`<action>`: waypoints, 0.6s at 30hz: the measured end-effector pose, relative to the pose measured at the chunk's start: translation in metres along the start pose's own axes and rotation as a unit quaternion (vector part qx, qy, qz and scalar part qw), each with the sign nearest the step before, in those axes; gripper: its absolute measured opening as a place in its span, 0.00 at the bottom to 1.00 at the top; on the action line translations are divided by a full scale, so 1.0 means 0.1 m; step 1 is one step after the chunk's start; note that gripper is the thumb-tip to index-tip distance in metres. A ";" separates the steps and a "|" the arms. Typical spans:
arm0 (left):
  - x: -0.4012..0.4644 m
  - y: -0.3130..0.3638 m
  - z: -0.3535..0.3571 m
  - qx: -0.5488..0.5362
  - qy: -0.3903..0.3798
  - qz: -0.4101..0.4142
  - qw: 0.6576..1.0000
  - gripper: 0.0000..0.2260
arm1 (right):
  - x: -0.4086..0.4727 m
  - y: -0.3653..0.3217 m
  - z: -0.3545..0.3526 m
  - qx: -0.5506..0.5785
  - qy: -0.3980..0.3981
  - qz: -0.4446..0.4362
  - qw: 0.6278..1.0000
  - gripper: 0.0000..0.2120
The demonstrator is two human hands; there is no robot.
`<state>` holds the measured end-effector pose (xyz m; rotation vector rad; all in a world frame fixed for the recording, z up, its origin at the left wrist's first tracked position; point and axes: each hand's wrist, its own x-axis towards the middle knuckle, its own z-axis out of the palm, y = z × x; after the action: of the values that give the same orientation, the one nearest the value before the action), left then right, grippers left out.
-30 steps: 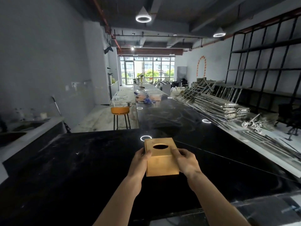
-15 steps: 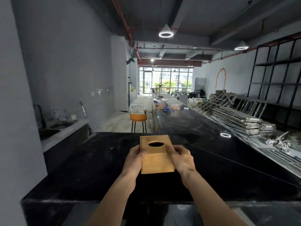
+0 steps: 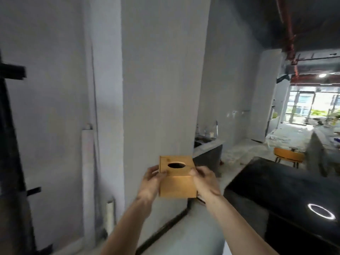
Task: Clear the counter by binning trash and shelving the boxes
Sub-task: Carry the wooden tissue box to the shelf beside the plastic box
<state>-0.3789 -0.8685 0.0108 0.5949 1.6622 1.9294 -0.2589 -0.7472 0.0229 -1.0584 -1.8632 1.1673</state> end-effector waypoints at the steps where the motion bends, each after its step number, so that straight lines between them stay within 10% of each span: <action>1: -0.04 0.02 -0.40 0.003 0.027 0.004 1.000 0.14 | -0.11 -0.12 0.36 0.004 -0.029 -0.007 1.000 0.12; 18: -1.41 0.12 -4.75 0.028 0.389 0.005 0.921 0.14 | -2.34 -1.31 4.41 0.031 -0.393 -0.104 0.913 0.16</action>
<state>-0.5719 -1.3214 -0.0483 -0.2040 2.1651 2.2919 -0.5725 -1.1517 -0.0442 -0.3286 -2.4301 1.6549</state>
